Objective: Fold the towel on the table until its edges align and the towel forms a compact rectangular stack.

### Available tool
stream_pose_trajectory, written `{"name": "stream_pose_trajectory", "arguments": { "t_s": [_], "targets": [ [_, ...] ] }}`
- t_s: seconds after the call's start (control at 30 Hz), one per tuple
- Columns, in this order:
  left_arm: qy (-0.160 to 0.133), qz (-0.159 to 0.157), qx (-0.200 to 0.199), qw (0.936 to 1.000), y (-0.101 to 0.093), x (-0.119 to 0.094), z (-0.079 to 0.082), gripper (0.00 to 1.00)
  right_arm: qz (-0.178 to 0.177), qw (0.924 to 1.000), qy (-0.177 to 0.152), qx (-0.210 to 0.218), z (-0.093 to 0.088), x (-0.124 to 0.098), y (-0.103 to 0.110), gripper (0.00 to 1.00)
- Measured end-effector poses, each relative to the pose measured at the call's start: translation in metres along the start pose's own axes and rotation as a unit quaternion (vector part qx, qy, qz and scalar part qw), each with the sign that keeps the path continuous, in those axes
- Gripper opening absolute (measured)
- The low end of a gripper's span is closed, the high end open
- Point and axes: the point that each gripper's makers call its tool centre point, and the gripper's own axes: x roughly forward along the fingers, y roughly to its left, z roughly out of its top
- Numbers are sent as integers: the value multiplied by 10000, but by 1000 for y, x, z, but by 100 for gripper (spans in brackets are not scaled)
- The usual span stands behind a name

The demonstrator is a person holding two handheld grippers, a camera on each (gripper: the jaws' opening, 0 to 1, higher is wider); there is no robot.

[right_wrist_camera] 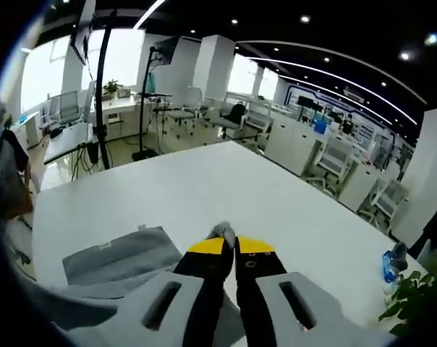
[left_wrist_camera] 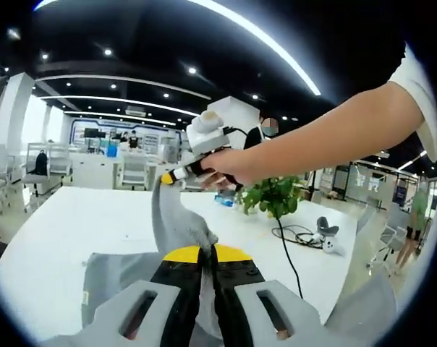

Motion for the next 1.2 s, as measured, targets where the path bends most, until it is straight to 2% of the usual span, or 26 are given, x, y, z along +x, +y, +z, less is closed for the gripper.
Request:
{"name": "stream_pose_trajectory", "arguments": {
  "t_s": [0.27, 0.47, 0.7, 0.83, 1.1, 1.2],
  "targets": [
    [98, 199, -34, 9997, 21, -13, -11, 5, 214, 9997, -17, -93, 8, 22, 32, 2],
    [286, 351, -4, 9990, 36, -19, -33, 5, 339, 9991, 81, -225, 7, 39, 45, 2],
    [447, 534, -110, 9975, 56, -26, -54, 5, 485, 9983, 161, -273, -5, 59, 65, 2],
    [529, 609, -122, 9967, 61, -29, -60, 5, 570, 9979, 170, -267, -8, 69, 75, 2],
    [677, 851, -177, 9939, 84, -41, -80, 5, 741, 9961, 233, -428, -17, 91, 108, 2],
    [799, 929, -208, 9922, 93, -45, -92, 5, 775, 9955, 272, -468, -22, 101, 113, 2]
  ]
}}
